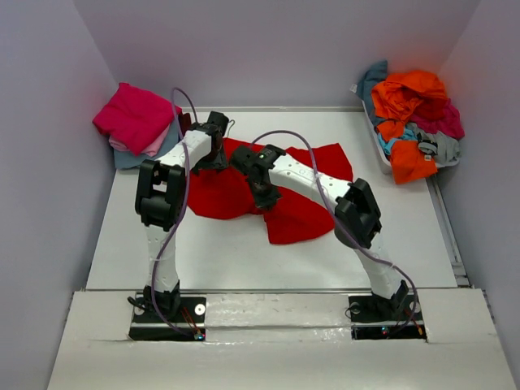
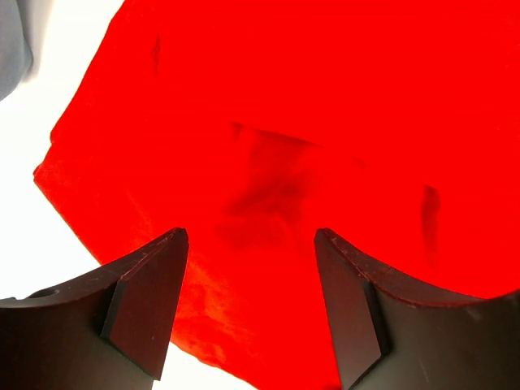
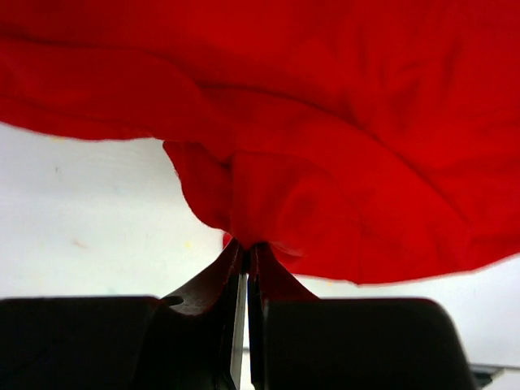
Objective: Fold and stack the t-shirts
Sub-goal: Fold the tshirt
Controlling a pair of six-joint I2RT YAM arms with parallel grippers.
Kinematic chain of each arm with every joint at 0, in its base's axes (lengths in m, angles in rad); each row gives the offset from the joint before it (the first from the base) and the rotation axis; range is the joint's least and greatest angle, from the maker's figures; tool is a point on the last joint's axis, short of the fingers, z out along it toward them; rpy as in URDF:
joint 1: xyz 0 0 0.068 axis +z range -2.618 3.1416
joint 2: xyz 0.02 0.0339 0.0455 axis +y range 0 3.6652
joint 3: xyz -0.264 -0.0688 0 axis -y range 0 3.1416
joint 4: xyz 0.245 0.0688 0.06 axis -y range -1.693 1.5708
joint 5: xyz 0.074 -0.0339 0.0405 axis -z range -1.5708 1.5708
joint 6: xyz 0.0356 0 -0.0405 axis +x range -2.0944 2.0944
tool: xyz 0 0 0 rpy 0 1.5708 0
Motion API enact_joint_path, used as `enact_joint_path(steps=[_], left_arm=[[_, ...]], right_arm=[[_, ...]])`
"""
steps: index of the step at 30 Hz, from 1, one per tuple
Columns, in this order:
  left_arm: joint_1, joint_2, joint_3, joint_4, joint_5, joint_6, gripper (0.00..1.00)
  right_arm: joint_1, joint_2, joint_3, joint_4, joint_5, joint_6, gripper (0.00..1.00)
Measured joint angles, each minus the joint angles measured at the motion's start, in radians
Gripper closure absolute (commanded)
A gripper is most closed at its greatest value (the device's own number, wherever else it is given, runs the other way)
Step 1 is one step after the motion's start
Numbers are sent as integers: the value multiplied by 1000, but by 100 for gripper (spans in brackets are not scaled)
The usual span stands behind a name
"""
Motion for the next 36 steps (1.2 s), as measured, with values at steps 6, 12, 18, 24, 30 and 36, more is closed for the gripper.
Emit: enact_joint_path(steps=[6, 12, 18, 24, 30, 36], left_arm=[[0, 0, -5, 2, -1, 4, 24], [0, 0, -5, 2, -1, 6, 24], [0, 0, -5, 8, 0, 6, 24], [0, 0, -5, 10, 0, 7, 24], [0, 0, -14, 19, 0, 7, 24], [0, 0, -21, 20, 0, 7, 24]], right_arm=[[-68, 48, -31, 83, -83, -50, 79], [-103, 45, -53, 118, -82, -64, 56], [-94, 4, -151, 117, -78, -48, 54], [-86, -119, -239, 96, -83, -16, 53], [-52, -240, -253, 76, -115, 5, 53], [-17, -245, -352, 102, -166, 18, 53]])
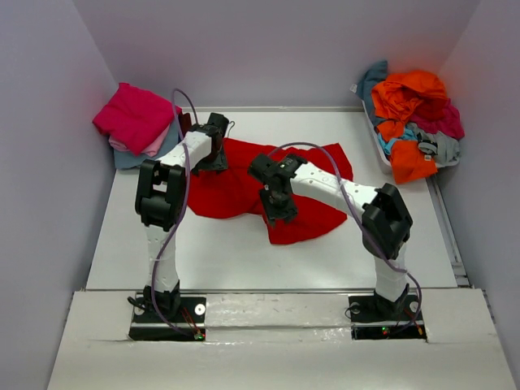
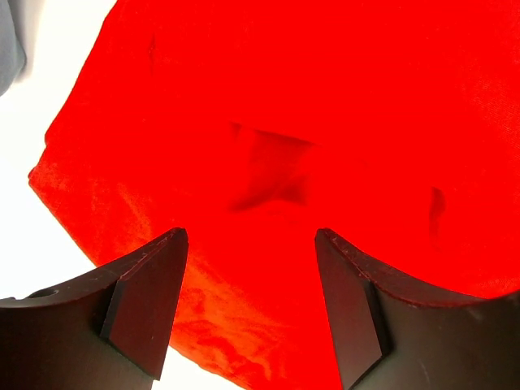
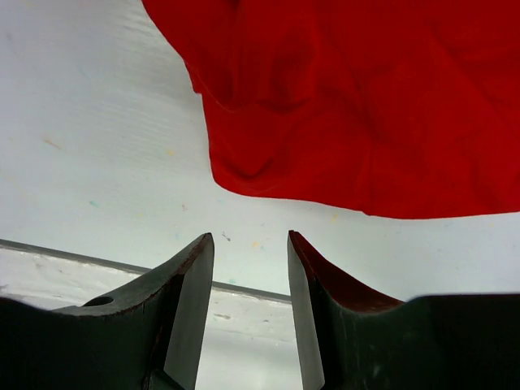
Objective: Fold and stack the t-shirts
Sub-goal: Fold the tshirt
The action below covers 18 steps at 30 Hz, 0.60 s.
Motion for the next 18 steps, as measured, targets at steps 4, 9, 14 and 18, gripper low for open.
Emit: enact_joint_path(steps=[4, 9, 14, 18], left_arm=[[0, -4, -21, 8, 0, 0, 24], [0, -7, -45, 10, 0, 0, 24], [0, -7, -50, 12, -1, 0, 24], [0, -9, -50, 14, -1, 0, 24]], right_arm=[[22, 29, -59, 18, -19, 10, 53], [41, 50, -96, 56, -39, 19, 53], [54, 75, -99, 83, -46, 19, 53], [65, 112, -97, 97, -46, 17, 53]])
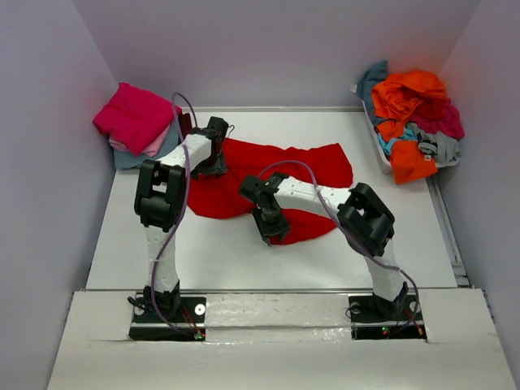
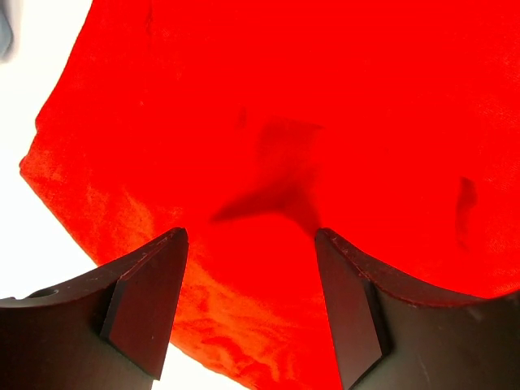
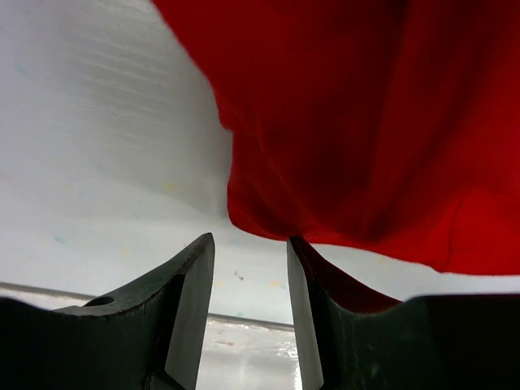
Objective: Fold and stack the t-shirts
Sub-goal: Fold the tshirt
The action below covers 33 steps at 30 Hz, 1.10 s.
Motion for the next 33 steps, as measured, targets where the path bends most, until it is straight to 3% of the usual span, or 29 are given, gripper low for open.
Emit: enact_joint_path(steps=[6, 9, 13, 15, 16, 25, 33], left_arm=[[0, -29, 0, 0, -1, 0, 24], [0, -42, 0, 0, -3, 0, 24], [0, -45, 0, 0, -4, 0, 24], [0, -45, 0, 1, -4, 0, 24], [0, -45, 0, 1, -4, 0, 24], [0, -45, -17, 4, -5, 0, 24], [0, -45, -30, 8, -8, 0, 24]], right_arm=[[2, 49, 0, 8, 1, -3, 54], [2, 49, 1, 9, 2, -4, 60], [2, 49, 1, 8, 11, -4, 80], [2, 49, 1, 6, 18, 1, 85], [2, 49, 1, 6, 24, 1, 93], [2, 21, 7, -19, 66, 10, 93], [2, -162, 61, -95, 176, 40, 93]])
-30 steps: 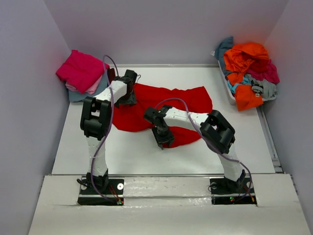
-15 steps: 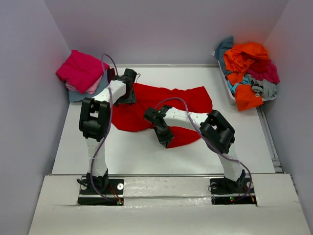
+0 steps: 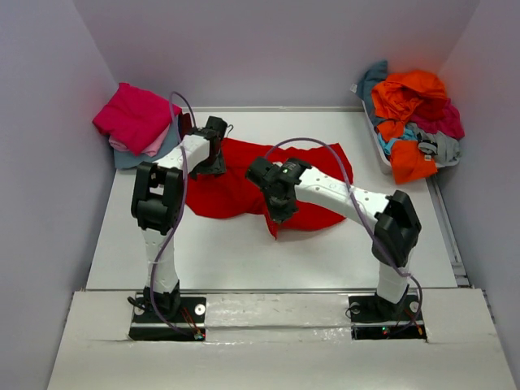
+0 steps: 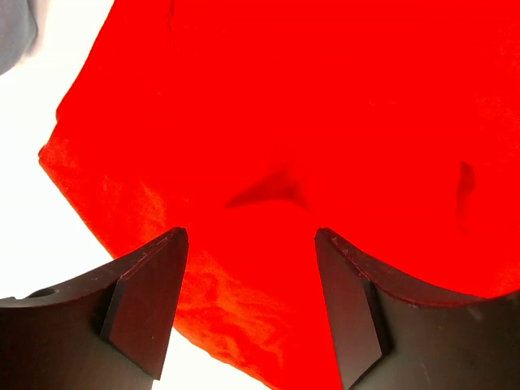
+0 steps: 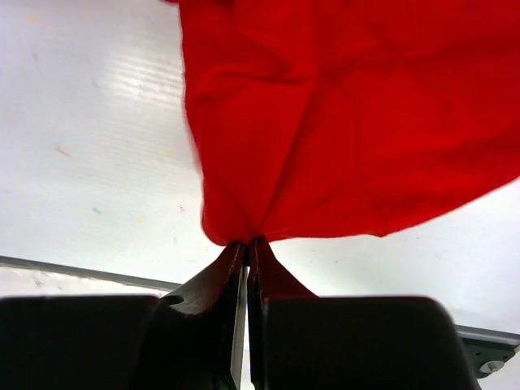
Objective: Fold and stack the t-shirts
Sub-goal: Fold the tshirt
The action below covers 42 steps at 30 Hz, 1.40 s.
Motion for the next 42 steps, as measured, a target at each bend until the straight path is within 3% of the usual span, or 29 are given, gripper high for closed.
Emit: enact_joint_path(steps=[7, 15, 18, 19, 22, 34, 42], left_arm=[[0, 0, -22, 8, 0, 0, 24], [0, -10, -56, 16, -2, 0, 24], [0, -22, -69, 17, -6, 1, 24], [0, -27, -75, 21, -8, 1, 24], [0, -43, -89, 24, -14, 1, 24], [0, -149, -179, 53, -48, 2, 24], [0, -171, -235, 75, -54, -2, 24]], right_arm=[[-22, -51, 30, -35, 110, 55, 93], [-93, 82, 28, -27, 140, 59, 87], [-112, 162, 13, -19, 134, 56, 70], [-114, 180, 11, -20, 131, 60, 57], [-116, 210, -10, -14, 116, 59, 44], [-116, 121, 79, -66, 122, 62, 45], [-104, 54, 43, -64, 60, 61, 48]])
